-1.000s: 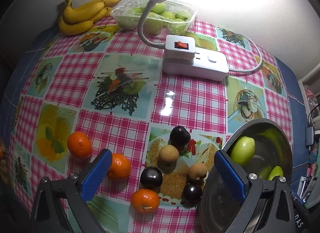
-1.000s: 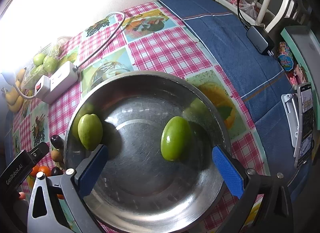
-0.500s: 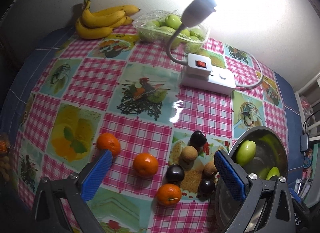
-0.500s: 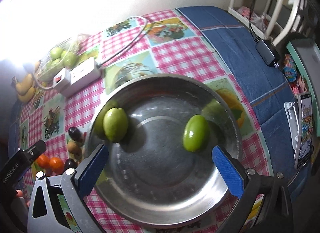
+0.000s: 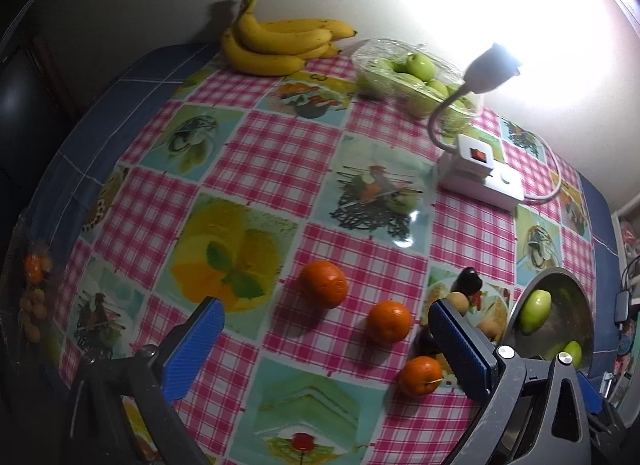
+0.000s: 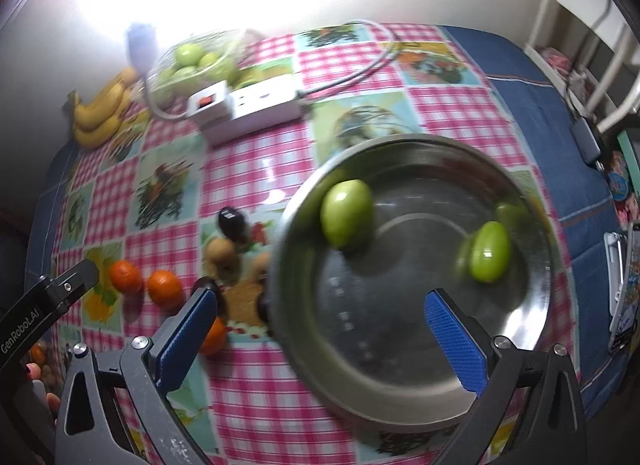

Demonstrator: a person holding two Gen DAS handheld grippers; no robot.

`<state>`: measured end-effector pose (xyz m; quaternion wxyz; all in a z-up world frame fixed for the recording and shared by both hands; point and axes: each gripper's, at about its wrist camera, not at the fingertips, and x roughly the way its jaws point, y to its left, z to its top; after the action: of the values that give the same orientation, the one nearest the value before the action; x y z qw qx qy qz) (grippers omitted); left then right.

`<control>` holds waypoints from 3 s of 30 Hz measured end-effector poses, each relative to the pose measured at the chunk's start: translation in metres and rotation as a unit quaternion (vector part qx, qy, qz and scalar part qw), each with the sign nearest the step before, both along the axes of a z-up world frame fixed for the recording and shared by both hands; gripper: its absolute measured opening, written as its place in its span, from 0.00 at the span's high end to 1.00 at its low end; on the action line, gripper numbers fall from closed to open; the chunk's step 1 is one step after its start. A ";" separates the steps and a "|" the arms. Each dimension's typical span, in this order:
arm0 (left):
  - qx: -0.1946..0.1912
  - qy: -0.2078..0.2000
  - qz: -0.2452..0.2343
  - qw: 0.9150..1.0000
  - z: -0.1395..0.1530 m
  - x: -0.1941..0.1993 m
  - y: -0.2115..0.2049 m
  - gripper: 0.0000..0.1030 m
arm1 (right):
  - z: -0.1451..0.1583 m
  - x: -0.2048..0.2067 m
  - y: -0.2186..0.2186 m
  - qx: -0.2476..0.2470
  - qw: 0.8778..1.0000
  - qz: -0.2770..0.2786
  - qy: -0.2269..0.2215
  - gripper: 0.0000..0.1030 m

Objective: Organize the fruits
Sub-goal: 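Withdraw both tools from the bowl toward the tangerines, then grasp a tangerine with the left tool while the right tool grasps another tangerine, then carry the tangerine with the left tool while the right tool carries its tangerine into the bowl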

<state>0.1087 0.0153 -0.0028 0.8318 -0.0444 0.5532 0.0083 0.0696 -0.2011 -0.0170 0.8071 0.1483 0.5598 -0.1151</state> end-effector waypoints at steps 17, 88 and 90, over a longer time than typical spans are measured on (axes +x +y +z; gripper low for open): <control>-0.029 0.004 0.047 0.998 -0.004 0.003 0.043 0.00 | -0.003 0.022 0.066 0.029 0.997 0.077 -0.012 0.00; -0.066 -0.004 -0.036 0.997 0.010 0.021 0.004 0.60 | -0.015 0.003 -0.001 0.051 0.998 -0.005 0.027 0.63; -0.066 -0.003 -0.045 0.997 0.011 0.019 -0.004 0.60 | -0.017 -0.002 -0.013 0.054 0.998 -0.022 0.030 0.63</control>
<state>0.1274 0.0115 0.0077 0.8283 -0.0737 0.5514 -0.0660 0.0680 -0.2143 -0.0338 0.7782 0.2000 0.5857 -0.1068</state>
